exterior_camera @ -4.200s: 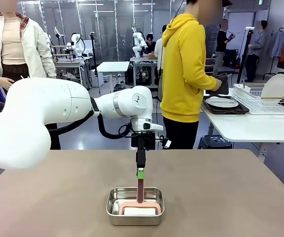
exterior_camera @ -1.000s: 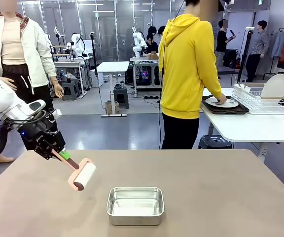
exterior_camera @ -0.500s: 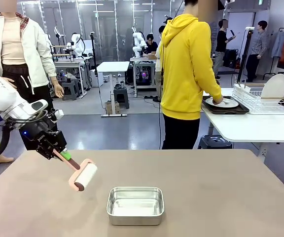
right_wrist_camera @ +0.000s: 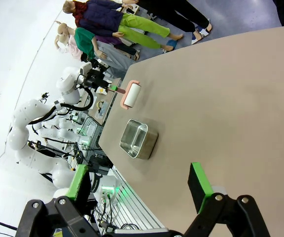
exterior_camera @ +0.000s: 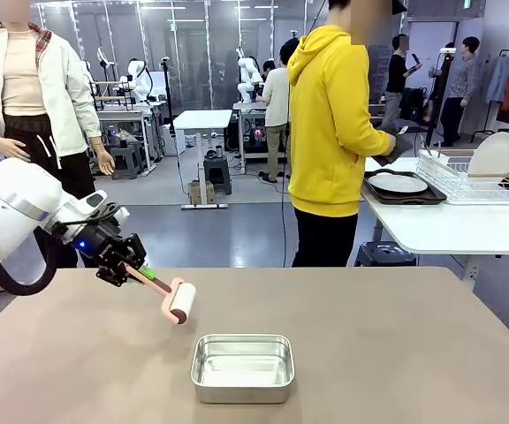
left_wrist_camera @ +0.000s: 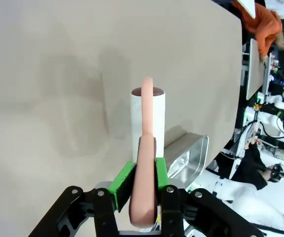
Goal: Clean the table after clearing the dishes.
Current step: When the right (or left) Handle tray is removed, use the right hand (or left hand) to clean the right (or left) side of the table with the Lint Roller.
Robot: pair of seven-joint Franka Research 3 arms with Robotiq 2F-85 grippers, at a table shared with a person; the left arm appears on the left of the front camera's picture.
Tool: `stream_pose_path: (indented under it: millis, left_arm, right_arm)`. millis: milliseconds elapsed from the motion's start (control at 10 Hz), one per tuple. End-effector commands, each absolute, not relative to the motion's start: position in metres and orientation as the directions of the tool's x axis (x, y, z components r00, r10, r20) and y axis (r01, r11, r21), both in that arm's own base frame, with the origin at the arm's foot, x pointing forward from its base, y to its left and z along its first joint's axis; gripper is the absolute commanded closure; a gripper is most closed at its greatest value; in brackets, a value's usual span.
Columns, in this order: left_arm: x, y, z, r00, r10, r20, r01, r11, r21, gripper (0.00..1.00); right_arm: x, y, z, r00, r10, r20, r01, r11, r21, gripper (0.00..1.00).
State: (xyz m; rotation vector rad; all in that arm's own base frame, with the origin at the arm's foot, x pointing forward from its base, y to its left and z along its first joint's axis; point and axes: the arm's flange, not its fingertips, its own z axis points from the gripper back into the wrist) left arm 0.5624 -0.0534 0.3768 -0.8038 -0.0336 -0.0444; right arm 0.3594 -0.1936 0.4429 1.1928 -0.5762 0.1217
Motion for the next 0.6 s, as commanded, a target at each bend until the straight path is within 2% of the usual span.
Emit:
stream_pose_path:
  millis: [0,500]
  left_arm:
    - [0.573,-0.049,0.366,1.000,0.015,0.007,-0.005,0.665,-0.747,0.77]
    - [0.576,-0.021,0.312,0.998,0.035,-0.046,-0.058,0.640,-0.766,0.77]
  right_arm:
    - [0.358,-0.193,0.443,0.847,-0.193,0.495,-0.399,0.384,0.833,0.00]
    - [0.358,-0.193,0.443,0.847,-0.193,0.495,-0.399,0.384,0.833,0.00]
